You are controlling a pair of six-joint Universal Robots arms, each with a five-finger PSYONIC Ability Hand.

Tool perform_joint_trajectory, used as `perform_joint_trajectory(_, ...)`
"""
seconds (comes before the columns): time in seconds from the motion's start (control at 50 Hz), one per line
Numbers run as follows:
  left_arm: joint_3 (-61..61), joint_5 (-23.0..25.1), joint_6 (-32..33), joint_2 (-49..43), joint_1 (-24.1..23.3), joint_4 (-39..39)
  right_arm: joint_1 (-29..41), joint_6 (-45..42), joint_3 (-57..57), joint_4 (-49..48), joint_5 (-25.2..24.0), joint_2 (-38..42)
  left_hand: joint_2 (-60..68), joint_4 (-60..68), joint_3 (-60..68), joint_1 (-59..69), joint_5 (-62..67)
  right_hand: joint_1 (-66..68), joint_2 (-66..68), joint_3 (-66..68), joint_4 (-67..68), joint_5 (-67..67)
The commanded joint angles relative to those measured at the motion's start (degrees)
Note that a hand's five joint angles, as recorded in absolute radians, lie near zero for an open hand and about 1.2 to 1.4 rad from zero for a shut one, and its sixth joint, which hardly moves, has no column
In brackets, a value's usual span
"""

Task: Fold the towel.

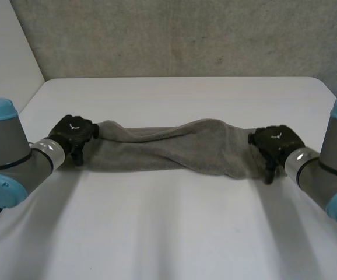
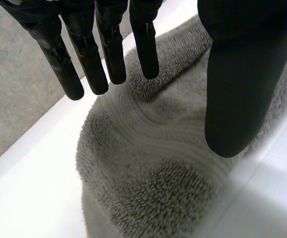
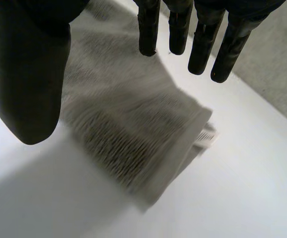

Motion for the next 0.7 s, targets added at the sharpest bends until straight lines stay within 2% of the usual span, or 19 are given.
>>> perform_joint_trajectory(0.02,-1.5,-0.2,4.4,-0.5,0.0,2.2,-0.2,-1.3,0.8,-3.0,0.4,4.4,3.7,3.7,3.7,3.7,3.7,5.5,6.7,6.2,6.1,4.9)
perform_joint_trajectory(0.04,-1.5,-0.2,4.4,-0.5,0.0,2.2,-0.2,-1.3,0.8,-3.0,0.4,4.4,3.7,3.7,3.7,3.7,3.7,5.5,6.7,6.2,6.2,4.9)
perform_joint_trajectory(0.1,-1.6,-0.2,4.4,-0.6,0.0,2.4,-0.8,-2.7,0.4,-6.2,0.7,6.4,2.7,2.7,2.7,2.6,2.7,23.1,24.3,23.8,23.8,22.5)
perform_joint_trajectory(0.12,-1.6,-0.2,4.4,-0.6,0.0,2.4,-0.8,-2.7,0.4,-6.2,0.7,6.4,2.7,2.7,2.7,2.6,2.7,23.2,24.3,23.9,23.8,22.6)
perform_joint_trajectory(0.14,-1.6,-0.2,4.5,-0.7,0.0,2.4,-1.7,-3.9,0.1,-6.6,1.0,6.8,2.6,2.6,2.6,2.5,2.6,43.2,44.3,43.9,43.8,42.6)
perform_joint_trajectory(0.16,-1.7,-0.2,4.5,-0.7,0.0,2.4,-2.6,-5.2,0.1,-7.0,1.5,6.8,2.4,2.4,2.4,2.3,2.4,52.7,53.9,53.4,53.3,52.1)
perform_joint_trajectory(0.24,-1.9,-0.2,4.4,-0.7,0.0,2.4,-4.8,-7.6,0.0,-7.2,3.1,6.4,2.2,2.2,2.2,2.1,2.2,61.6,62.8,62.3,62.3,61.0)
perform_joint_trajectory(0.32,-2.1,-0.3,4.4,-0.7,0.0,2.4,-7.6,-9.9,0.3,-7.7,6.0,5.9,2.6,2.6,2.6,2.5,2.6,61.7,62.8,62.3,62.3,61.0)
perform_joint_trajectory(0.46,-2.9,-0.3,4.4,-0.5,-0.1,2.4,-7.6,-9.5,1.7,-8.5,5.9,5.7,3.6,3.6,3.6,3.5,3.6,61.7,62.8,62.3,62.3,61.0)
perform_joint_trajectory(0.48,-2.9,-0.3,4.4,-0.5,-0.1,2.4,-7.4,-9.5,2.0,-8.8,5.9,5.8,3.6,3.6,3.6,3.5,3.6,48.1,49.2,48.7,48.7,47.4)
perform_joint_trajectory(0.5,-3.0,-0.3,4.4,-0.4,-0.2,2.4,-7.4,-9.5,2.0,-8.8,5.9,5.8,3.6,3.6,3.6,3.5,3.6,47.9,49.1,48.6,48.6,47.3)
perform_joint_trajectory(0.52,-3.0,-0.3,4.4,-0.4,-0.2,2.4,-7.3,-9.5,2.2,-9.2,5.9,5.8,3.6,3.6,3.6,3.5,3.6,34.9,36.1,35.6,35.6,34.3)
perform_joint_trajectory(0.6,-3.6,-0.3,4.4,-0.2,-0.9,2.4,-7.2,-10.0,2.6,-9.3,5.9,5.8,3.6,3.6,3.6,3.5,3.6,27.1,28.2,27.8,27.7,26.5)
perform_joint_trajectory(0.7,-3.6,-0.4,4.0,0.4,-1.4,2.4,-7.2,-10.1,2.7,-9.4,5.9,5.8,4.2,4.2,4.2,4.2,4.2,25.7,26.9,26.4,26.4,25.1)
